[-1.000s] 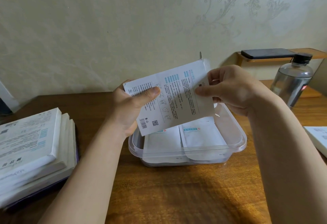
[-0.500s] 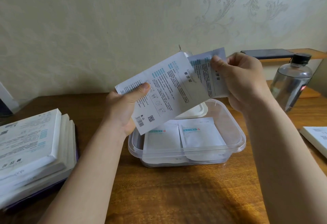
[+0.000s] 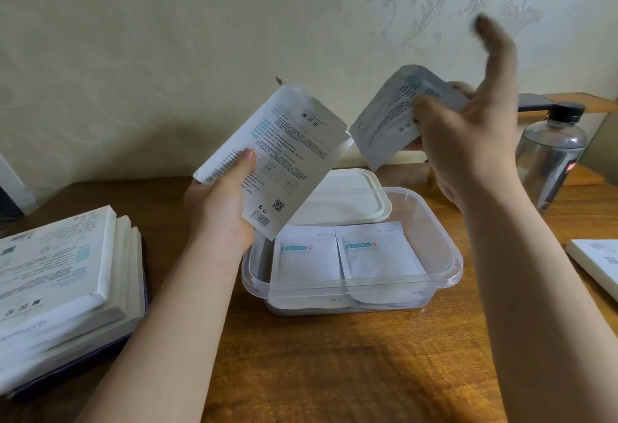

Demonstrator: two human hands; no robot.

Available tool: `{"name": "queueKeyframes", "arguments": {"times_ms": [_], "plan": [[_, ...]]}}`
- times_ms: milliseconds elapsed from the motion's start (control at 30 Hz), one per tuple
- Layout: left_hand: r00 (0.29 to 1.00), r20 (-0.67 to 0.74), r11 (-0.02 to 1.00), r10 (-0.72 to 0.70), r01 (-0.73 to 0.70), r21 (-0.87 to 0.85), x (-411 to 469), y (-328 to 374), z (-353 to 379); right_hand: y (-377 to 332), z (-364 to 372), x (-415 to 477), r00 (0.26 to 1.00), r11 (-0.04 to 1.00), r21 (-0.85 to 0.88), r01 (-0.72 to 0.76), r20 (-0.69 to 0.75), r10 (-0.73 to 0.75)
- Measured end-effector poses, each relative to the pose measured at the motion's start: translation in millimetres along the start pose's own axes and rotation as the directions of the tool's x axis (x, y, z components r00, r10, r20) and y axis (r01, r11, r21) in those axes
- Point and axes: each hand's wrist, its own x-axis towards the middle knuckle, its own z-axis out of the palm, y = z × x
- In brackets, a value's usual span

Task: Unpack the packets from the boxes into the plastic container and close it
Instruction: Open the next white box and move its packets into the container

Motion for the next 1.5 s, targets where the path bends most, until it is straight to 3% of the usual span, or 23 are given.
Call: {"name": "queueKeyframes", "arguments": {"times_ms": [100, 167, 233, 267, 333, 400, 533, 700, 800, 933, 1133, 1233, 1333, 1400, 1500], "plan": [[0.999, -0.048, 1.0, 0.024, -0.025, -0.017, 0, -3, 2, -8, 3, 1, 0.99, 0.994, 0.013, -0.108, 0.095, 0.106], [0.997, -0.07, 0.999, 0.033, -0.035, -0.027, 0, -5, 2, -12, 3, -2, 0.938, 0.952, 0.156, -0.265, 0.269, 0.217], [0.996, -0.085, 0.999, 0.039, -0.041, -0.025, 0, -5, 2, -12, 2, -3, 0.891, 0.923, 0.207, -0.323, 0.395, 0.223], [0.995, -0.092, 0.999, 0.041, -0.044, -0.023, 0, -5, 2, -11, 2, -5, 0.896, 0.942, 0.181, -0.282, 0.402, 0.191], [0.994, -0.101, 0.999, 0.042, -0.045, -0.021, 0, -5, 2, -9, 3, -4, 0.941, 0.999, -0.002, -0.048, 0.334, 0.046], [0.993, -0.109, 0.999, 0.04, -0.042, -0.016, 0, -5, 2, -5, 3, -3, 0.953, 0.957, -0.234, 0.171, 0.284, -0.101], [0.993, -0.11, 0.999, 0.045, -0.047, -0.018, -1, -6, 2, 0, 3, -1, 0.954, 0.944, -0.289, 0.159, 0.29, -0.072], [0.992, -0.121, 0.996, 0.037, -0.046, -0.076, -2, -4, 2, 8, 8, -5, 0.912, 0.947, -0.313, -0.077, 0.361, 0.194], [0.988, -0.148, 0.99, 0.048, -0.067, -0.125, -6, 0, 2, 19, 15, -13, 0.786, 0.9, -0.3, -0.317, 0.448, 0.426], [0.984, -0.163, 0.99, 0.077, -0.095, -0.104, -8, 7, -1, 27, 28, -25, 0.605, 0.776, -0.262, -0.574, 0.504, 0.617], [0.991, -0.134, 0.991, 0.025, -0.042, -0.125, -6, 10, -3, 33, 48, -39, 0.478, 0.643, -0.29, -0.708, 0.474, 0.74], [0.997, -0.081, 0.988, -0.014, 0.002, -0.151, -7, 7, 1, 33, 51, -42, 0.447, 0.658, -0.401, -0.637, 0.504, 0.739], [0.998, -0.048, 0.988, -0.033, 0.025, -0.155, -7, 4, 4, 32, 47, -43, 0.475, 0.691, -0.634, -0.347, 0.516, 0.713], [0.999, -0.034, 0.986, -0.041, 0.035, -0.164, -7, 1, 5, 35, 47, -44, 0.496, 0.7, -0.679, -0.22, 0.541, 0.68], [0.999, -0.016, 0.985, -0.045, 0.042, -0.165, -7, -1, 6, 41, 51, -48, 0.497, 0.719, -0.681, -0.143, 0.579, 0.647]]}}
